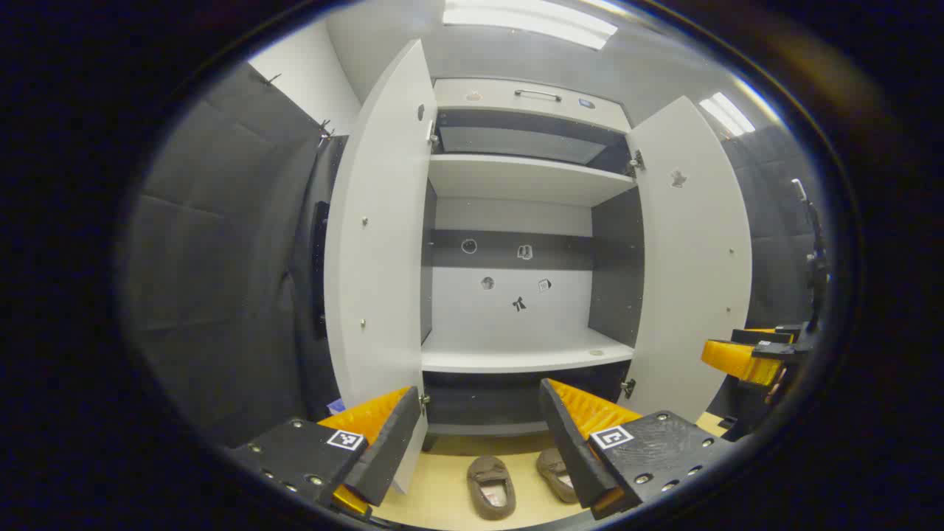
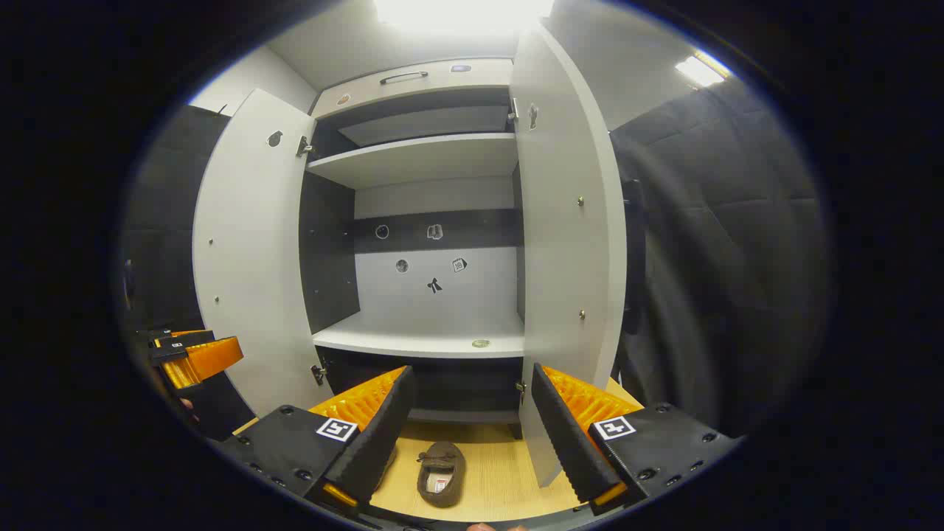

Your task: Grab one shoe with the right hand and put it into the shoe cabinet, grab the other shoe with the left hand and put it into the shoe cabinet; then close the right door with the right hand and the left door with the left hand.

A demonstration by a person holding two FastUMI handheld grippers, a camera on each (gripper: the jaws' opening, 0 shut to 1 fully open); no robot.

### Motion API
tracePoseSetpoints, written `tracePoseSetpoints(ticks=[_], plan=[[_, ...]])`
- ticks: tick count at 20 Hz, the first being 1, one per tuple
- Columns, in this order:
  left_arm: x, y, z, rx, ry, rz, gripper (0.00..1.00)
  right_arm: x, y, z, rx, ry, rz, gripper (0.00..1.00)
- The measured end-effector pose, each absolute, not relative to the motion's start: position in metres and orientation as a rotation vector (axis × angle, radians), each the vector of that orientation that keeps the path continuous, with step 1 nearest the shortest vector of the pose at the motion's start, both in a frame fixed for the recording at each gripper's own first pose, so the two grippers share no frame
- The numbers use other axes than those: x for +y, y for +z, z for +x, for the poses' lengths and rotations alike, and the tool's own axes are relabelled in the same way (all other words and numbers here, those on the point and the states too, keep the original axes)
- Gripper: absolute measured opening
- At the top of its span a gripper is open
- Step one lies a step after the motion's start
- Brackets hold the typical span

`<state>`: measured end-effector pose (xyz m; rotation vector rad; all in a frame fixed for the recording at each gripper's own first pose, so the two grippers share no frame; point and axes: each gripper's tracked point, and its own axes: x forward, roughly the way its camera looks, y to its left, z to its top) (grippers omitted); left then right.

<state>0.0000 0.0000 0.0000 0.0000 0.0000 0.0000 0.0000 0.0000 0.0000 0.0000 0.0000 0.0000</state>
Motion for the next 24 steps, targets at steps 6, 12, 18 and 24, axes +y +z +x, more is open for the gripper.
tracePoseSetpoints(ticks=[6,12,18,24], plan=[[0.001,0.0,-0.005,-0.009,0.003,-0.005,1.0,0.017,0.01,0.008,-0.017,0.018,0.011,0.96],[0.014,-0.002,-0.019,-0.006,0.019,-0.01,1.0,0.03,0.016,0.013,-0.028,0.028,0.002,1.0],[0.027,-0.01,-0.041,-0.001,0.047,-0.012,1.0,0.04,0.009,0.024,0.04,0.024,0.034,1.0],[0.027,-0.029,-0.056,0.031,0.039,-0.036,1.0,0.063,-0.008,0.043,0.151,0.062,-0.002,0.98]])
